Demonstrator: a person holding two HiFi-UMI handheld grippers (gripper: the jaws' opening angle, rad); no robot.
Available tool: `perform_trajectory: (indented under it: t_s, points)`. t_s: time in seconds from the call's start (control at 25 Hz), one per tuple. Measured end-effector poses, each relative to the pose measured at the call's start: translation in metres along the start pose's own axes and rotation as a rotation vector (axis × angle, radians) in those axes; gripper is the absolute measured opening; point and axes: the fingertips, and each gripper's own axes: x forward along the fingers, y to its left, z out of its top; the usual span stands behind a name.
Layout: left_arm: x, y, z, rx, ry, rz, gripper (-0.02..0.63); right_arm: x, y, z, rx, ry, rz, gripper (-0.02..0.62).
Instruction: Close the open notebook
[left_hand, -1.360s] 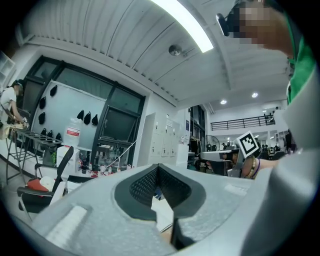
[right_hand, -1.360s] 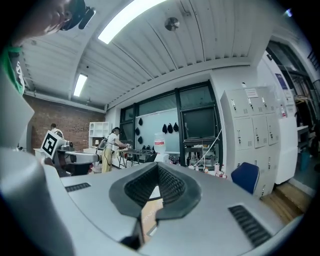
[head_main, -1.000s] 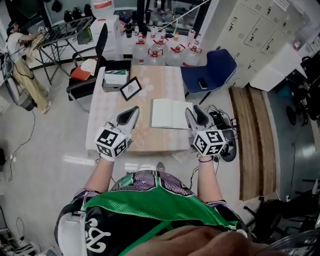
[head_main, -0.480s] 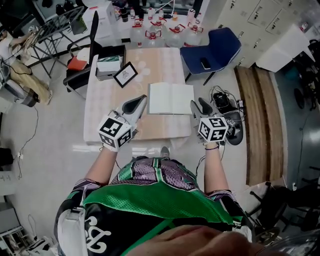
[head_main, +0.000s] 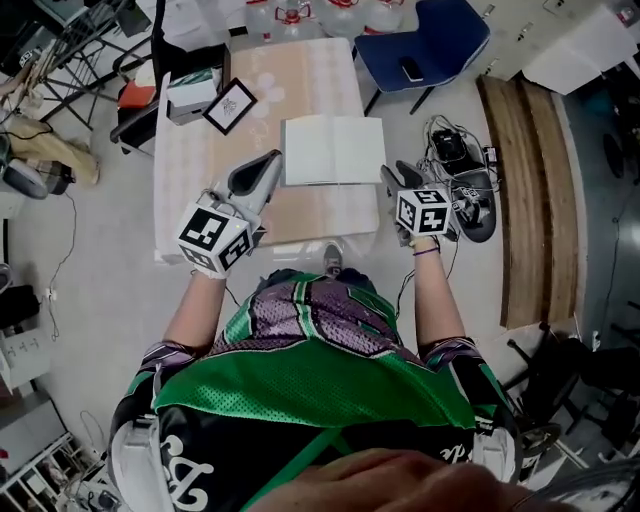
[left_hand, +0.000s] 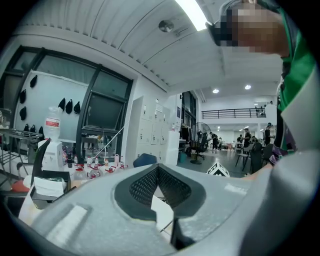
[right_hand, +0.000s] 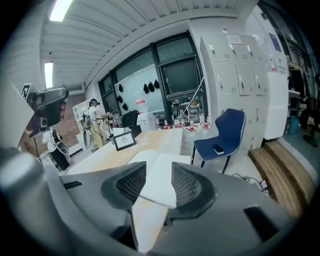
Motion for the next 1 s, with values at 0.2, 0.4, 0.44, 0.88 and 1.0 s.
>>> perform_trajectory:
  t_s: [0.2, 0.4, 0.44, 0.88, 1.0]
  points:
    - [0.015, 0.008, -0.011, -0.010, 0.037, 0.023, 0.017, 0.034, -0.025, -0.037, 0.065, 0.079, 0.009, 0.143]
    - [0.032, 0.011, -0.015, -0.020, 0.050, 0.038, 0.017, 0.060, -0.046, -0.063, 0.112, 0.135, 0.001, 0.144]
    - [0.036, 0.010, -0.017, -0.022, 0.053, 0.039, 0.017, 0.065, -0.050, -0.067, 0.128, 0.143, 0.003, 0.143]
    - [0.052, 0.013, -0.039, -0.036, 0.108, 0.087, 0.017, 0.100, -0.075, -0.104, 0.300, 0.188, 0.054, 0.144]
    - [0.055, 0.016, -0.042, -0.037, 0.118, 0.104, 0.017, 0.108, -0.083, -0.107, 0.359, 0.184, 0.063, 0.143]
